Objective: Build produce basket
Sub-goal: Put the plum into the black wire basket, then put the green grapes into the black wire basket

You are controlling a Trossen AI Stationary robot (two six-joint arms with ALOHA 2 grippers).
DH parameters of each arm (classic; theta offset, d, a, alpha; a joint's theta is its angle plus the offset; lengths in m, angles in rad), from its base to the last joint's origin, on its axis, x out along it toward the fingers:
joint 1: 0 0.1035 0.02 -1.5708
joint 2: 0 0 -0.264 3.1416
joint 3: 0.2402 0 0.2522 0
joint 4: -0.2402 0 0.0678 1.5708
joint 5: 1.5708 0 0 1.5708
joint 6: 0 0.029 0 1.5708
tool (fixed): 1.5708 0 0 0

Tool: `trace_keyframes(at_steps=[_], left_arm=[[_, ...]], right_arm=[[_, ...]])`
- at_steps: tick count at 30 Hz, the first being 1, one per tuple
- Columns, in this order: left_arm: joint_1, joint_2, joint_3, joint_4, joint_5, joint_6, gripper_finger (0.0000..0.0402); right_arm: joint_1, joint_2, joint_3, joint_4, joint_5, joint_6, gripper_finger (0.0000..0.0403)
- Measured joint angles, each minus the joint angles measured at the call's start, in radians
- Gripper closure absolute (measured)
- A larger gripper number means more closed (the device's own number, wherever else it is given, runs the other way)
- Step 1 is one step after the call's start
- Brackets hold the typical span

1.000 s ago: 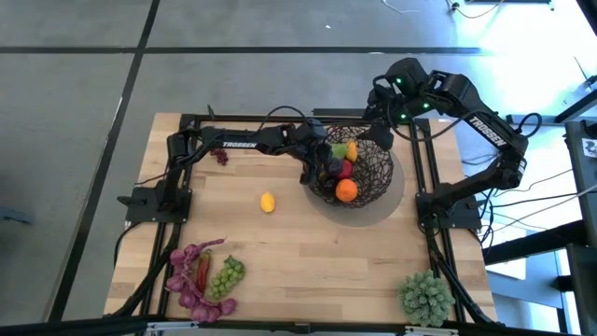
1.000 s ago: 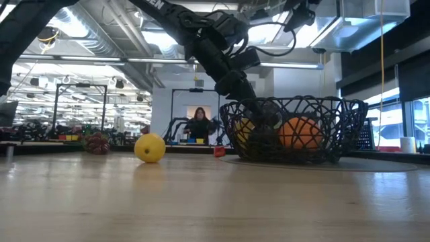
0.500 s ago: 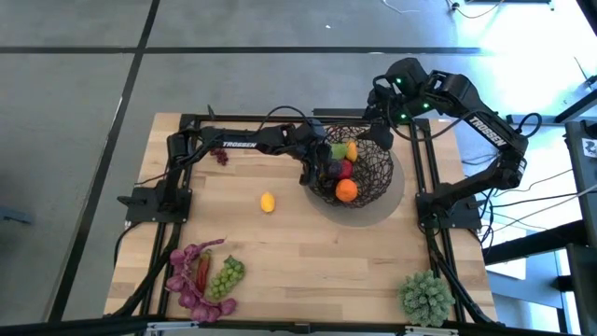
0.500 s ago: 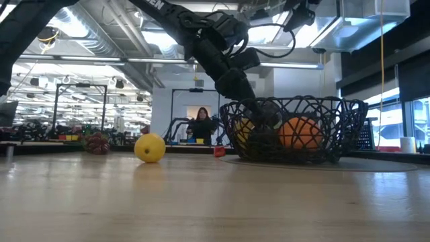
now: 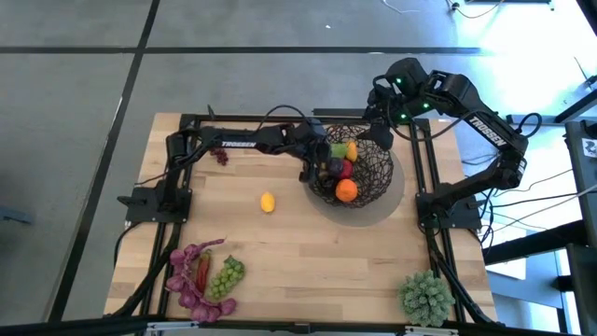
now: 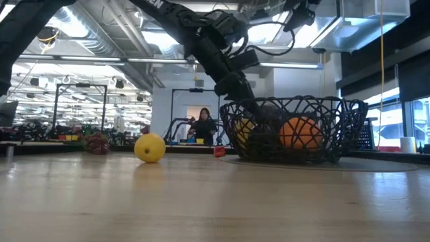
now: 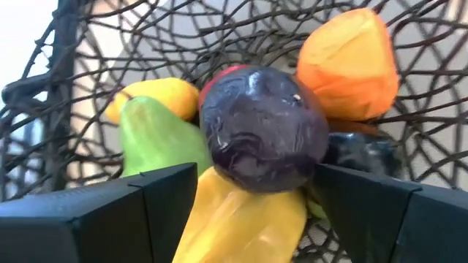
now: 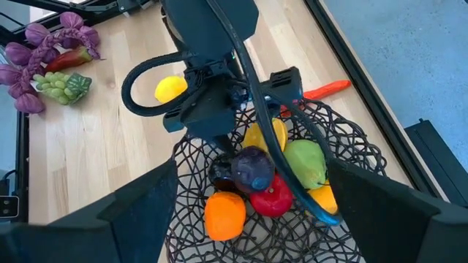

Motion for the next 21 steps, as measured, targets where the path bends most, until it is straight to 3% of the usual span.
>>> trace_keyframes(at_steps=[14,21], left_arm=[[0.051,-0.218,0.001,-0.073,-0.030,-0.030,0.0138],[0.129,-0.296,0.001,-0.421,-0.036,-0.165,0.0138]], right_arm=[[0.000,0.000,0.000,0.008,0.001,0.000,0.0059],[0.000,0.000,0.000,0.011,0.001,-0.004,0.0059]])
